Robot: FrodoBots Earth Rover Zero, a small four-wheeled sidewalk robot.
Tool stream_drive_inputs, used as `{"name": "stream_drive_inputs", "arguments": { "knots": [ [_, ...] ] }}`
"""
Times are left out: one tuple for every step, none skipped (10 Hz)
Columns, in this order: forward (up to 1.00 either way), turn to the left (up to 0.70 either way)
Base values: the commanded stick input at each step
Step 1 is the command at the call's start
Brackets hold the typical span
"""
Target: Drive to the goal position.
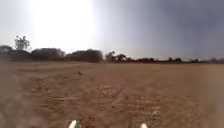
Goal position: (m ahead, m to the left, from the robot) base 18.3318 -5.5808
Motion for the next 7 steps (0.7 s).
{"name": "stream_drive_inputs", "arguments": {
  "knots": [
    [0.7, 0.0],
    [0.7, 0.0],
    [0.7, 0.0],
    [0.7, 0.0],
    [0.7, 0.0],
    [0.7, 0.0],
    [0.7, 0.0]
  ]
}}
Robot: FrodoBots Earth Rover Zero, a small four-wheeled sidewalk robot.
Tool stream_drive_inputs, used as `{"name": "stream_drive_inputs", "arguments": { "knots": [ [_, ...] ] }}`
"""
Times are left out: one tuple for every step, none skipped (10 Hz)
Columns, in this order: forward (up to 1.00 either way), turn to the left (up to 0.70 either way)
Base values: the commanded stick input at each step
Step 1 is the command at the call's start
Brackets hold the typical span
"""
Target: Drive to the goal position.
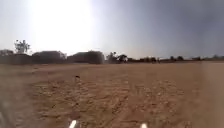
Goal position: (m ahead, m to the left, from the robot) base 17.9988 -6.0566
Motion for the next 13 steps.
{"name": "stream_drive_inputs", "arguments": {
  "knots": [
    [0.7, 0.0],
    [0.7, 0.0],
    [0.7, 0.0],
    [0.7, 0.0],
    [0.7, 0.0],
    [0.7, 0.0],
    [0.7, 0.0],
    [0.7, 0.0],
    [0.7, 0.0],
    [0.7, 0.0],
    [0.7, 0.0],
    [0.7, 0.0],
    [0.7, 0.0]
  ]
}}
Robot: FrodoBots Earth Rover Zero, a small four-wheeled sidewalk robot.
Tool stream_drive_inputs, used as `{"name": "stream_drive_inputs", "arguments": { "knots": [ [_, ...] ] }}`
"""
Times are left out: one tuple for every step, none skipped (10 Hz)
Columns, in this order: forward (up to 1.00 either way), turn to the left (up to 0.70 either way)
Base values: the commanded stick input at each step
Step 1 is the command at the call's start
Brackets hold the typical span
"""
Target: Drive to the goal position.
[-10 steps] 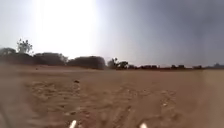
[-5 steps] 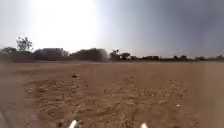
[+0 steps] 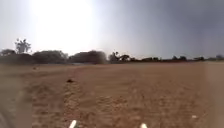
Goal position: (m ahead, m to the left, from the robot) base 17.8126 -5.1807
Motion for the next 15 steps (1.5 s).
{"name": "stream_drive_inputs", "arguments": {
  "knots": [
    [0.7, 0.0],
    [0.7, 0.0],
    [0.7, 0.0],
    [0.7, 0.0],
    [0.7, 0.0],
    [0.7, 0.0],
    [0.61, 0.0],
    [0.51, 0.0],
    [0.5, -0.2],
    [0.5, -0.44],
    [0.5, -0.5],
    [0.5, -0.5],
    [0.5, -0.08],
    [0.5, -0.03],
    [0.5, 0.0]
  ]
}}
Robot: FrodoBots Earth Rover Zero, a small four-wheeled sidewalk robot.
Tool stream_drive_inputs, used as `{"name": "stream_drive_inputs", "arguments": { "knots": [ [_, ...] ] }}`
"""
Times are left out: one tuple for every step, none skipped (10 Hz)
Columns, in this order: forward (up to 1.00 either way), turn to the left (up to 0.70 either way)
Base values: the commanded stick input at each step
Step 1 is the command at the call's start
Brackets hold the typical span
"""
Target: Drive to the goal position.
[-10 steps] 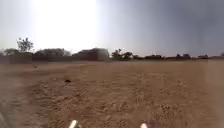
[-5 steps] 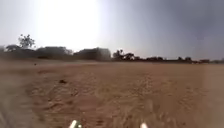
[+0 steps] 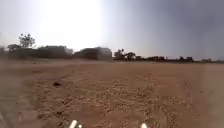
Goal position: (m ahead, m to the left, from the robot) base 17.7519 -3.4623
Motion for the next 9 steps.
{"name": "stream_drive_inputs", "arguments": {
  "knots": [
    [0.5, 0.0],
    [0.5, 0.0],
    [0.5, 0.0],
    [0.5, 0.0],
    [0.5, 0.0],
    [0.5, 0.0],
    [0.5, 0.0],
    [0.5, 0.0],
    [0.5, 0.0]
  ]
}}
